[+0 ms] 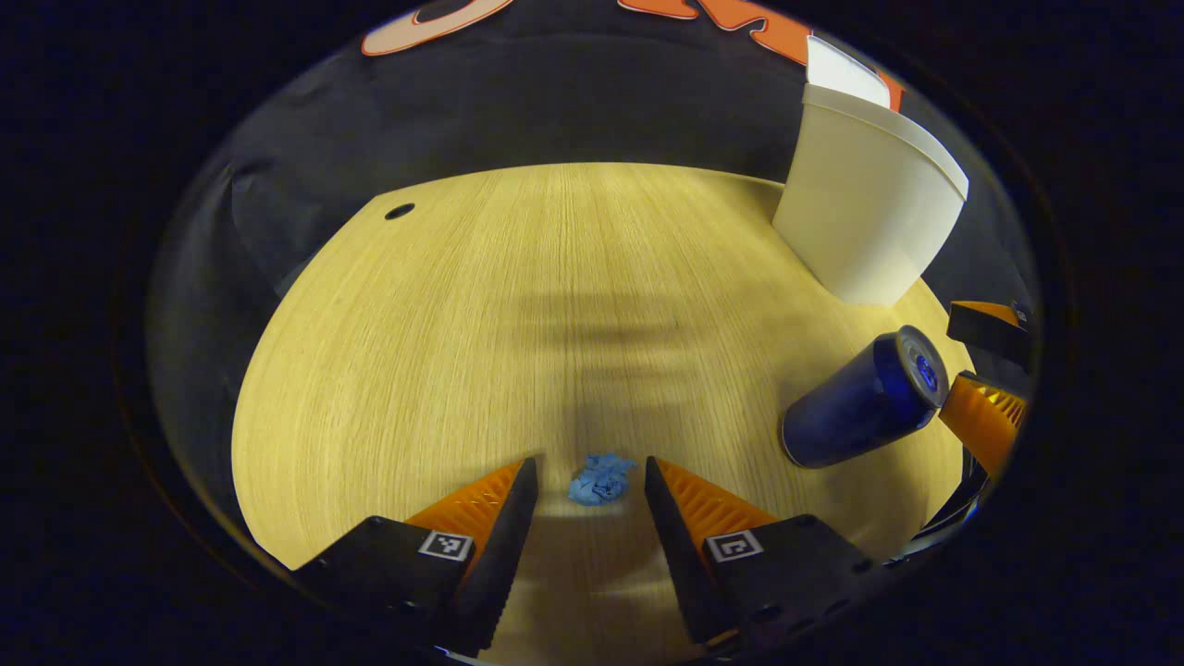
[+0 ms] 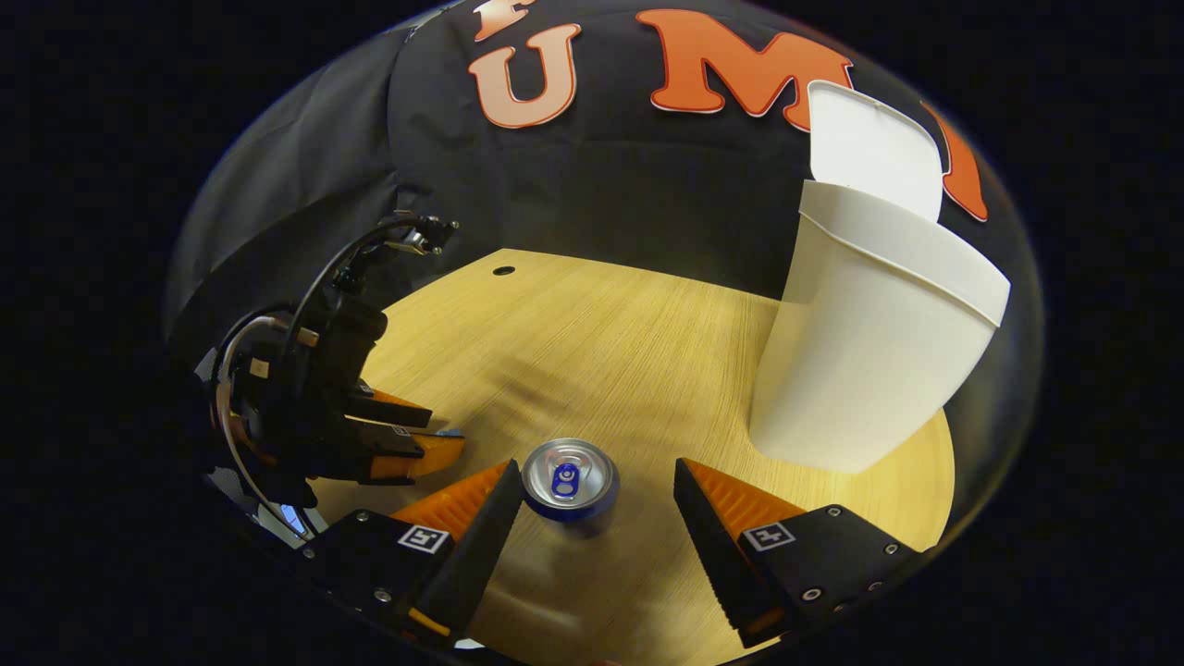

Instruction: Press the lid of the desktop garbage bin to open it, pick up the crumpled paper on the desktop and throw it into the bin, then pick up the pop can on the desktop and drop it into the bin, and finally close the garbage bin lid.

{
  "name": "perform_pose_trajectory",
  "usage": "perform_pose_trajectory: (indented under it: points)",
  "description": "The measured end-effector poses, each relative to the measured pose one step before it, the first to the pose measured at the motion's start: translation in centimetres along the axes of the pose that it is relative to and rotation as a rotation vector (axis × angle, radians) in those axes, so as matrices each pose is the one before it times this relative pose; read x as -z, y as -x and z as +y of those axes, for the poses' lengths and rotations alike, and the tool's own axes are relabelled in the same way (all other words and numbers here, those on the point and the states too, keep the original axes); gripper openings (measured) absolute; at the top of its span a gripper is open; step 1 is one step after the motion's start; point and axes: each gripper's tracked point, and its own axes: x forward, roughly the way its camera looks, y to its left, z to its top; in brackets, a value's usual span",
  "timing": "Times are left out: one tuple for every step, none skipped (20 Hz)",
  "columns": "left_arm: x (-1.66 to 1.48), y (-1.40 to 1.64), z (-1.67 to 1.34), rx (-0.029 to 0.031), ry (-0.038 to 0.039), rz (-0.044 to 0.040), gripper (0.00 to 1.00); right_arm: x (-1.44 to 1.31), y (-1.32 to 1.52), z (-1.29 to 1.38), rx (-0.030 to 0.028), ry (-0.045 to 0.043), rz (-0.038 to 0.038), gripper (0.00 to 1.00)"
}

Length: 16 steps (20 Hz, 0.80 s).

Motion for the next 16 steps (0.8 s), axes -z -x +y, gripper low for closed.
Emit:
perform_pose_trajectory:
  points:
    - [-0.860, 0.208, 0.046, 0.00697, 0.01657, 0.00686, 0.70, 0.174, -0.152, 0.204, -0.00424, 0.00256, 0.00522, 0.99]
    - [-0.968, 0.208, 0.025, 0.00654, 0.01679, 0.00774, 0.65, 0.271, -0.086, 0.139, 0.00088, 0.00354, 0.00831, 0.99]
    - [-1.495, 0.637, 0.464, -0.01914, 0.00324, -0.00840, 0.62, 0.198, -0.070, 0.154, -0.00070, 0.00103, 0.00614, 0.99]
    - [-1.751, 0.343, 0.158, 0.00458, 0.00218, -0.01211, 0.48, 0.084, -0.077, 0.132, -0.00337, -0.00189, 0.00429, 0.99]
    - [-1.906, 0.533, 0.350, -0.00523, -0.00693, -0.00801, 0.39, 0.153, -0.082, 0.138, -0.00336, -0.00211, 0.00278, 0.99]
    - [-2.305, 1.087, 0.387, 0.00067, 0.00256, -0.01195, 0.30, 0.083, -0.116, 0.087, -0.00374, -0.00109, 0.00283, 0.99]
    - [-1.824, 0.192, 0.203, 0.00178, 0.00911, 0.00196, 0.23, 0.168, -0.078, 0.061, -0.00259, 0.00201, 0.00522, 0.99]
    - [-2.184, 0.783, 0.244, 0.00069, 0.00402, 0.00143, 0.23, 0.046, -0.113, 0.059, -0.00162, 0.00265, 0.00222, 0.99]
    - [-2.581, 1.194, 0.721, -0.02565, 0.00053, -0.01640, 0.22, 0.235, -0.227, 0.115, 0.00037, 0.00378, 0.00663, 0.99]
    - [-2.778, 1.063, 0.397, 0.00015, 0.00153, -0.01480, 0.14, 0.238, -0.154, 0.086, -0.00166, 0.00104, 0.00728, 0.99]
    - [-2.910, 1.137, 0.287, 0.00473, 0.00609, -0.00794, 0.14, 0.307, -0.188, 0.116, -0.00497, 0.00117, 0.00584, 0.99]
    - [-3.290, 1.325, 0.332, -0.00079, 0.00418, -0.02007, 0.14, 0.065, -0.192, -0.005, -0.00081, 0.00354, 0.00179, 0.99]
    - [-3.348, 1.031, 0.289, 0.00014, -0.00601, -0.01305, 0.14, -0.016, -0.038, 0.115, 0.00154, 0.00542, 0.00186, 0.99]
    - [-3.549, 1.128, 0.366, -0.00220, -0.00960, -0.01562, 0.14, -0.042, -0.253, 0.063, 0.00125, 0.00243, -0.00052, 0.99]
    - [-0.368, 0.107, 0.036, -0.00009, -0.00074, -0.00191, 0.14, 0.130, -0.309, 0.053, -0.00045, -0.00083, 0.00235, 0.99]
    - [0.000, 0.000, 0.000, 0.00000, 0.00000, 0.00000, 0.14, 0.183, -0.312, 0.087, -0.00016, -0.00179, 0.00391, 0.99]
